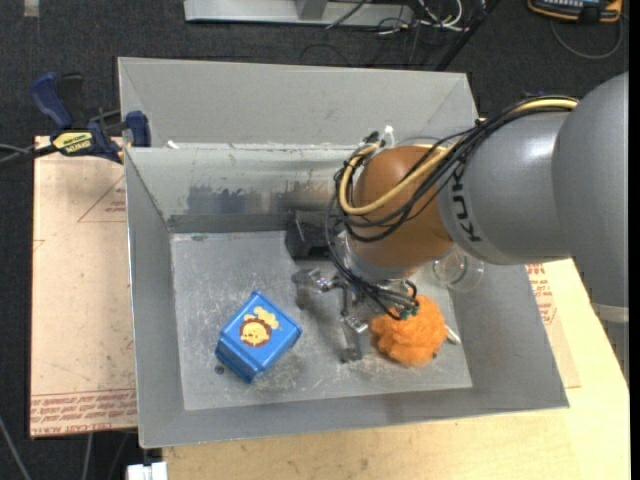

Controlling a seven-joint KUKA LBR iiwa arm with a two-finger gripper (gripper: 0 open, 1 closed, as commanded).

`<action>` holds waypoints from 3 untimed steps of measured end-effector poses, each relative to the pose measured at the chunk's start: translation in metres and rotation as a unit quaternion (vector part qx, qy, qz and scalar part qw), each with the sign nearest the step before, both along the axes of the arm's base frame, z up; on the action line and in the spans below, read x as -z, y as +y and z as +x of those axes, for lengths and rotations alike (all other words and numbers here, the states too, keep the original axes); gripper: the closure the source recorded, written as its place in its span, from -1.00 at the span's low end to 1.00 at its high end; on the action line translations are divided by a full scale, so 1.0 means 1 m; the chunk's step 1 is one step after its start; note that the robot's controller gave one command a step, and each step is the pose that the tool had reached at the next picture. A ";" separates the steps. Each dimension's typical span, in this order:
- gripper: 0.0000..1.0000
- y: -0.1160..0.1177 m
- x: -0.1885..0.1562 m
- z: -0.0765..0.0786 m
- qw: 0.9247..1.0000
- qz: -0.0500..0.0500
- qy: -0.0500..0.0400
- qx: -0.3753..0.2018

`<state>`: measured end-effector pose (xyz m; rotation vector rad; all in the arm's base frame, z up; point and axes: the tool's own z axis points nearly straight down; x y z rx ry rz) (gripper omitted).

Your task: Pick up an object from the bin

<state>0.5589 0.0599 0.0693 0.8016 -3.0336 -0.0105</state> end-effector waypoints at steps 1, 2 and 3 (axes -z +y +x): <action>-1.00 0.036 -0.032 -0.008 0.999 0.000 -0.007 -0.048; -1.00 0.053 -0.041 -0.027 0.997 0.002 -0.006 -0.072; -1.00 0.066 -0.022 -0.013 0.991 0.000 -0.008 -0.136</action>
Offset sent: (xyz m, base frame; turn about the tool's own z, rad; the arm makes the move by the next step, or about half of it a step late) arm -0.0088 0.0473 0.0102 -0.1848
